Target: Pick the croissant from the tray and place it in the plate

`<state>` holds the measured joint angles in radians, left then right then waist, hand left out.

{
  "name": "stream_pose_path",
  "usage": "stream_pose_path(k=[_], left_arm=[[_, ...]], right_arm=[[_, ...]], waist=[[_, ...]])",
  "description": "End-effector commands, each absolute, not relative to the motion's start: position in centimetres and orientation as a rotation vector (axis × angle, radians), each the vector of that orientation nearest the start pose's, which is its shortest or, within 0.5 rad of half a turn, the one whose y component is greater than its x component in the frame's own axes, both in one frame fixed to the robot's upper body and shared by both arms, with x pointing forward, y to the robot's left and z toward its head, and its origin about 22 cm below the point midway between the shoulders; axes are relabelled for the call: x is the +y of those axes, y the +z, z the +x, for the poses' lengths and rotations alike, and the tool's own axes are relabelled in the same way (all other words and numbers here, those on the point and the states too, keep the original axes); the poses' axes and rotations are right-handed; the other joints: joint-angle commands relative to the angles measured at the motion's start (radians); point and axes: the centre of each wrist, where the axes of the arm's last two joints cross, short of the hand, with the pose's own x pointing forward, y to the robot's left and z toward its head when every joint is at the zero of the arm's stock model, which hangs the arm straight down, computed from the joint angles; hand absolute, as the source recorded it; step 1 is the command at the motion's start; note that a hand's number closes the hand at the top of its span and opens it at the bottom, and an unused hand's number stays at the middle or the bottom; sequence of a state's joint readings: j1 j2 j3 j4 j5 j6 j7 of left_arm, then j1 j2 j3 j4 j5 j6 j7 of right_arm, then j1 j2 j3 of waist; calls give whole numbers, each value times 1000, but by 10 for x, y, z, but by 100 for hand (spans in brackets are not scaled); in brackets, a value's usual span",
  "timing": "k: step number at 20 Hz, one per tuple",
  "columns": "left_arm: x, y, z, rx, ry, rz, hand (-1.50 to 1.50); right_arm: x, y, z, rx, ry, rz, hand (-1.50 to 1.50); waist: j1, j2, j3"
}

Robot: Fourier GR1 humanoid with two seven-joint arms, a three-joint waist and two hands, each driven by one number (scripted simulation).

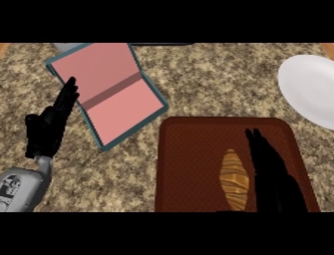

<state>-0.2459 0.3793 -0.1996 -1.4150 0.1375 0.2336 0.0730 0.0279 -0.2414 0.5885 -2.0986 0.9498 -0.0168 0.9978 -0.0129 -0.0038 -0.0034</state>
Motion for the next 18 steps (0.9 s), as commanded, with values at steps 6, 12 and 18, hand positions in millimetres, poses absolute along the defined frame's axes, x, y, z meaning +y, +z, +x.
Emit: stream_pose_path(k=[6, 12, 18], left_arm=[[248, 53, 310, -1559, -215, 231, 0], [254, 54, 306, -1565, -210, 224, 0], [263, 40, 305, -1556, -220, 224, 0]], right_arm=[[-139, 134, 173, -944, 737, -838, -150], [-158, 131, 186, -920, 739, -802, -150], [-158, 95, 208, -785, 826, -792, -150]], waist=[[10, 4, 3], [11, 3, 3], [14, 4, 3]])
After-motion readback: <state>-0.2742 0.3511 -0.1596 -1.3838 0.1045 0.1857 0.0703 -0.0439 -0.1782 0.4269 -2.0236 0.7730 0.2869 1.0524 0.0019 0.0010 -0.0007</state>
